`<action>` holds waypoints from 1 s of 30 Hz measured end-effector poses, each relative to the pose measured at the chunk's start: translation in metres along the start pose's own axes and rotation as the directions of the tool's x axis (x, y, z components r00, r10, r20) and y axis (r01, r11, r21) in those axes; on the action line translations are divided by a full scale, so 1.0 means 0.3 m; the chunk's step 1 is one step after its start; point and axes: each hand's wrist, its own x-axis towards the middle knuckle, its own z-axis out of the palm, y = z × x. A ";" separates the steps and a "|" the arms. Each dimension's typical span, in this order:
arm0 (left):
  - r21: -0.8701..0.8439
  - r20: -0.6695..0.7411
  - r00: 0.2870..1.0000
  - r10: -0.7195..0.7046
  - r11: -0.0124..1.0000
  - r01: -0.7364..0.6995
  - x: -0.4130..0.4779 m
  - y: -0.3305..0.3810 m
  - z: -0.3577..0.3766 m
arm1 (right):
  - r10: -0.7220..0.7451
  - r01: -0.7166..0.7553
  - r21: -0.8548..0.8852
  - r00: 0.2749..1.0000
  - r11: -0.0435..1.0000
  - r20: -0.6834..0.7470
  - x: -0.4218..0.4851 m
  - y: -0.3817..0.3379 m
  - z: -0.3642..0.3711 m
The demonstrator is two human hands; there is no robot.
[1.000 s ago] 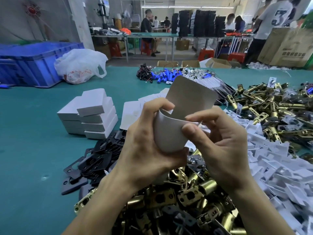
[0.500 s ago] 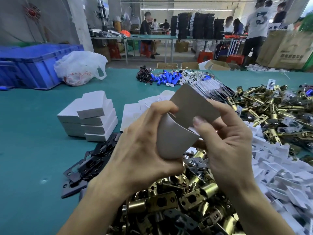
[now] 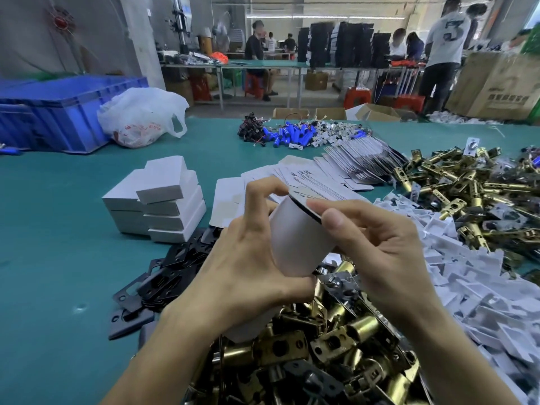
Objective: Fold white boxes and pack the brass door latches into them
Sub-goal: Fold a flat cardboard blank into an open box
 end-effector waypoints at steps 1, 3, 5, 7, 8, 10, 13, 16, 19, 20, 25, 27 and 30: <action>-0.003 0.003 1.000 -0.001 1.000 0.001 0.000 -0.002 0.002 | 0.011 -0.011 0.001 1.000 1.000 -0.012 0.002 0.000 0.003; -0.022 0.004 1.000 0.005 1.000 -0.005 -0.001 -0.003 0.005 | 0.049 -0.049 0.011 0.999 0.999 -0.018 0.003 0.000 0.002; -0.025 0.005 1.000 0.024 0.999 -0.024 0.000 -0.004 0.007 | 0.082 -0.081 0.033 0.996 0.996 -0.021 0.003 -0.001 0.000; -0.012 0.004 0.999 0.041 0.999 -0.041 -0.001 -0.001 0.006 | 0.107 -0.105 0.056 0.994 0.993 -0.035 0.003 0.002 0.000; -0.003 0.004 0.999 0.046 0.999 -0.046 -0.002 0.001 0.005 | 0.118 -0.115 0.066 0.992 0.991 -0.048 0.004 0.002 0.001; 0.020 0.004 0.999 0.049 0.999 -0.049 -0.002 0.004 0.004 | 0.143 -0.136 0.086 0.987 0.987 -0.078 0.005 0.003 0.004; 0.038 0.011 0.999 0.053 0.998 -0.053 -0.002 0.008 0.006 | 0.174 -0.162 0.123 0.980 0.979 -0.097 0.004 -0.003 0.003; 0.070 0.026 0.997 0.068 0.995 -0.070 -0.002 0.012 0.006 | 0.196 -0.180 0.166 0.977 0.970 -0.087 0.004 -0.014 0.000; 0.107 0.043 0.995 0.086 0.990 -0.091 -0.003 0.016 0.003 | 0.211 -0.190 0.214 0.974 0.958 -0.079 0.005 -0.023 -0.002; 0.113 0.047 0.995 0.089 0.989 -0.094 -0.002 0.018 0.003 | 0.216 -0.195 0.219 0.973 0.956 -0.077 0.005 -0.026 -0.003; 0.120 0.065 0.994 0.093 0.988 -0.100 -0.003 0.020 0.001 | 0.243 -0.221 0.225 0.967 0.949 -0.075 0.007 -0.036 -0.008; 0.114 0.069 0.993 0.095 0.988 -0.103 -0.004 0.020 0.004 | 0.236 -0.214 0.208 0.967 0.954 -0.090 0.008 -0.041 -0.007; 0.126 0.065 0.994 0.090 0.987 -0.097 -0.006 0.017 0.010 | 0.220 -0.199 0.170 0.969 0.965 -0.114 0.007 -0.043 -0.007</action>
